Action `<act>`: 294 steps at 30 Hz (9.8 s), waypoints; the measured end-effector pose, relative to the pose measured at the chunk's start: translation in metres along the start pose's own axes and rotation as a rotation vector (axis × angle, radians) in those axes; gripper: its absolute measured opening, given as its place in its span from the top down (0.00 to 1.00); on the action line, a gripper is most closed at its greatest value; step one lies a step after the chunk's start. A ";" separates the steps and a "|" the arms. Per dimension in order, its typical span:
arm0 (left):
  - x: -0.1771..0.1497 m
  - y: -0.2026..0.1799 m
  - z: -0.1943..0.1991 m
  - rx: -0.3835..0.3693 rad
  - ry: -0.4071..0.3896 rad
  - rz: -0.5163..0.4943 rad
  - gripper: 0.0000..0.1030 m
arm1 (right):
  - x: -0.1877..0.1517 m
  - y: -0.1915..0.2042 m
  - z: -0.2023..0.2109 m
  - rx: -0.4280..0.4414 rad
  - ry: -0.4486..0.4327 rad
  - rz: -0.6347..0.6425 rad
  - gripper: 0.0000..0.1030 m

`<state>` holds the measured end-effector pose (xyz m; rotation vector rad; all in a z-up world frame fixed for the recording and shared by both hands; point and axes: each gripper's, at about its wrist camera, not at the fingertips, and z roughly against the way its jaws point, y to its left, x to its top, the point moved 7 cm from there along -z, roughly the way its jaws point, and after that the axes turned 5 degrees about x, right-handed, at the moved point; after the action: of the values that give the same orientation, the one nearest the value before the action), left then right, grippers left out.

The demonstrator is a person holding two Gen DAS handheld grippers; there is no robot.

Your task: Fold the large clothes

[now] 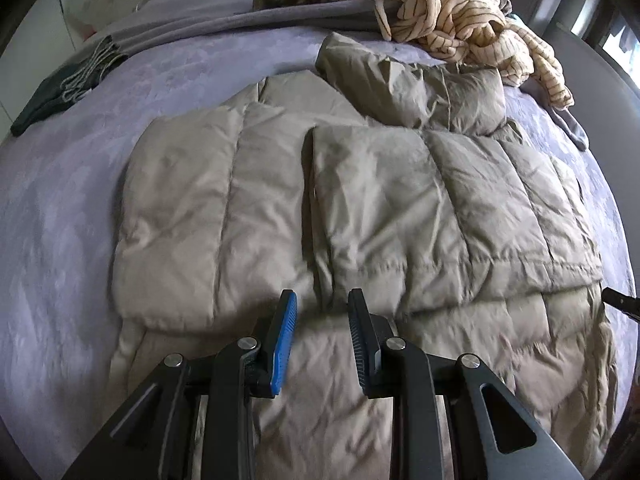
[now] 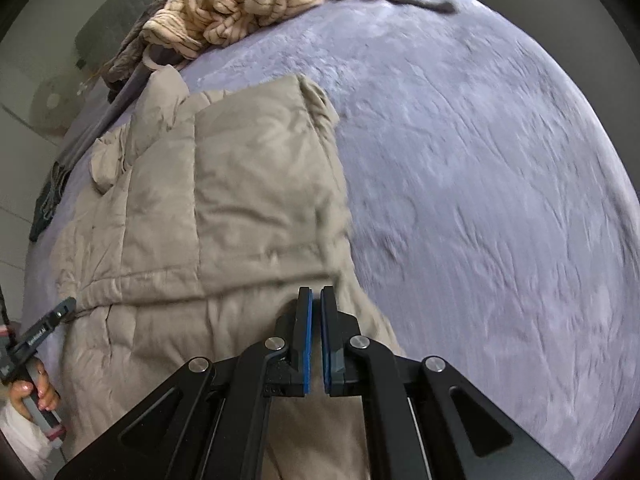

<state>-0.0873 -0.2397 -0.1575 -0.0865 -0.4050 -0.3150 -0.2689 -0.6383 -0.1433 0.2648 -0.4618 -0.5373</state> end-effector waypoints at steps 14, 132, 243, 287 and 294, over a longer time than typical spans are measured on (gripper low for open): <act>-0.043 -0.017 0.053 0.005 0.059 0.056 0.72 | -0.043 0.007 0.034 0.063 0.080 -0.064 0.95; -0.084 0.084 0.196 -0.362 -0.126 0.383 0.86 | -0.095 0.047 0.137 0.375 -0.060 -0.301 0.93; 0.011 0.093 0.041 0.107 -0.011 0.259 0.03 | 0.043 0.048 0.022 0.163 -0.005 -0.202 0.55; -0.002 0.106 -0.058 -0.427 0.076 0.816 0.44 | 0.019 0.054 -0.072 0.661 0.059 -0.669 0.00; 0.007 0.106 -0.034 -0.355 0.011 0.678 0.76 | 0.012 0.043 -0.073 0.622 0.088 -0.718 0.49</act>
<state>-0.0349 -0.1457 -0.1884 -0.5559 -0.2846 0.2858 -0.2054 -0.5998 -0.1870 1.0711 -0.4322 -1.0699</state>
